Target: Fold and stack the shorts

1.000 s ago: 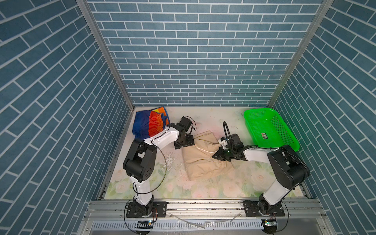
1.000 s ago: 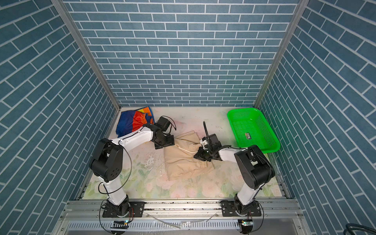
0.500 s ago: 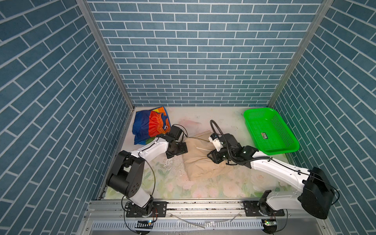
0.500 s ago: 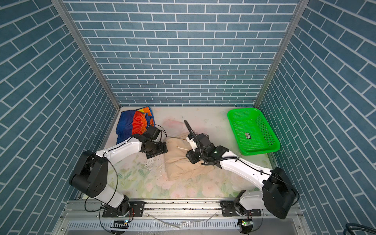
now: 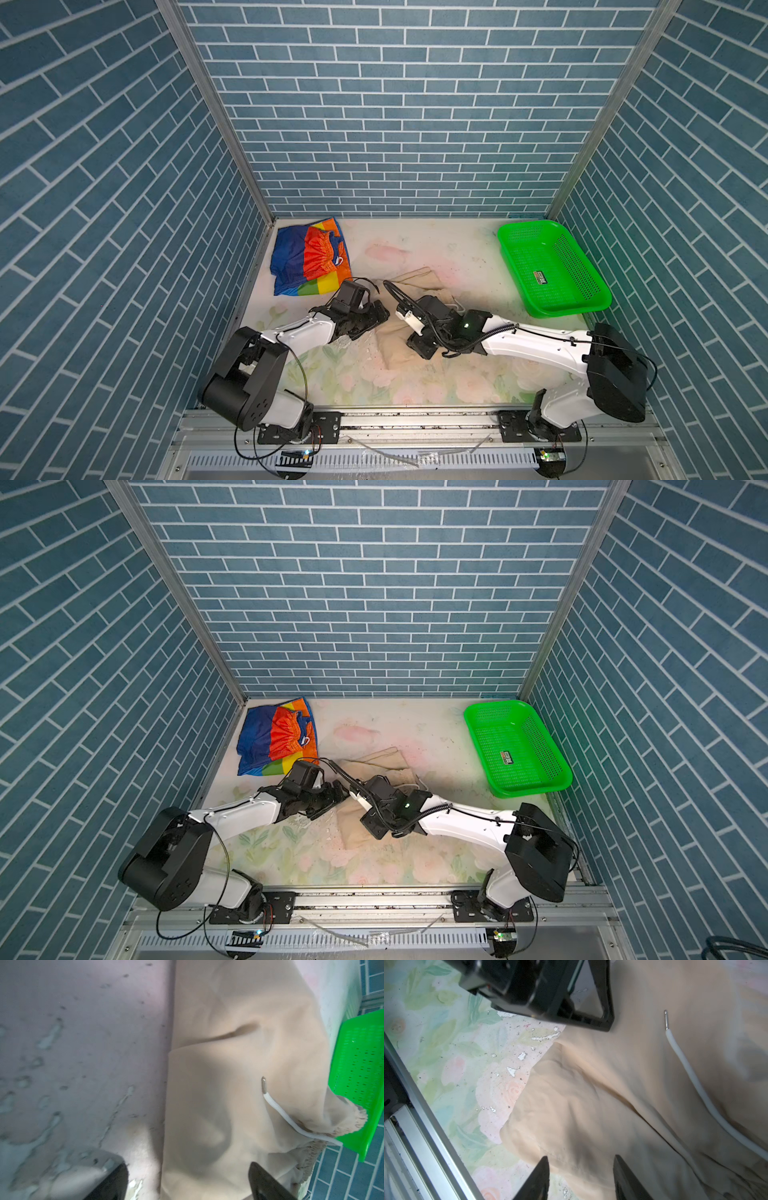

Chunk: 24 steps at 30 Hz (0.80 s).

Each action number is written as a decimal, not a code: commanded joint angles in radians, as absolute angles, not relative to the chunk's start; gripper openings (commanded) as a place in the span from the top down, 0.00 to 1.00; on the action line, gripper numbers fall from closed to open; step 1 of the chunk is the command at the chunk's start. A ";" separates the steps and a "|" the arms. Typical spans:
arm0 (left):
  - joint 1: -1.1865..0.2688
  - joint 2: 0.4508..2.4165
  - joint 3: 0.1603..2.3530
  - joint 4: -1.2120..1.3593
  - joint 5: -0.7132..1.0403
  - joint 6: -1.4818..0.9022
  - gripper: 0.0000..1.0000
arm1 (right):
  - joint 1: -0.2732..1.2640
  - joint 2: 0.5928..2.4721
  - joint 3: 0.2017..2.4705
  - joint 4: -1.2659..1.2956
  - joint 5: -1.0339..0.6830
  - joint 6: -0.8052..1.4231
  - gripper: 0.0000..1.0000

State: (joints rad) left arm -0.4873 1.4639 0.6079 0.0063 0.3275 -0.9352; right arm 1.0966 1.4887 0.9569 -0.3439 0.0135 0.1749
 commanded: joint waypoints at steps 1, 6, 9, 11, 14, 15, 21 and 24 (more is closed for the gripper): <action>-0.534 1.566 0.550 0.105 0.346 -1.010 0.31 | 1.092 1.446 0.963 -0.339 0.073 0.146 0.49; -0.546 1.699 0.615 0.186 0.361 -1.023 0.75 | 1.081 1.413 0.923 -0.330 0.099 0.187 0.48; -0.543 1.734 0.694 0.116 0.348 -0.982 0.97 | 1.063 1.378 0.890 -0.319 0.116 0.215 0.48; -0.531 1.744 0.782 0.043 0.334 -0.942 1.00 | 1.046 1.352 0.864 -0.309 0.117 0.232 0.48; -0.500 1.758 0.906 -0.070 0.325 -0.875 1.00 | 1.010 1.312 0.824 -0.294 0.109 0.256 0.48; -0.486 1.765 0.949 -0.110 0.318 -0.850 1.00 | 0.997 1.300 0.811 -0.290 0.105 0.264 0.47; -0.389 1.823 1.197 -0.310 0.275 -0.735 1.00 | 0.937 1.256 0.753 -0.270 0.089 0.290 0.48; -0.350 1.882 1.328 -0.388 0.268 -0.679 1.00 | 0.919 1.255 0.736 -0.258 0.080 0.295 0.47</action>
State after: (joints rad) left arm -0.3862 1.8362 1.2446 -0.2440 0.3119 -0.7738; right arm 0.9318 1.2732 0.7631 -0.2817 0.0879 0.2653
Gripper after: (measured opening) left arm 0.078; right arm 0.525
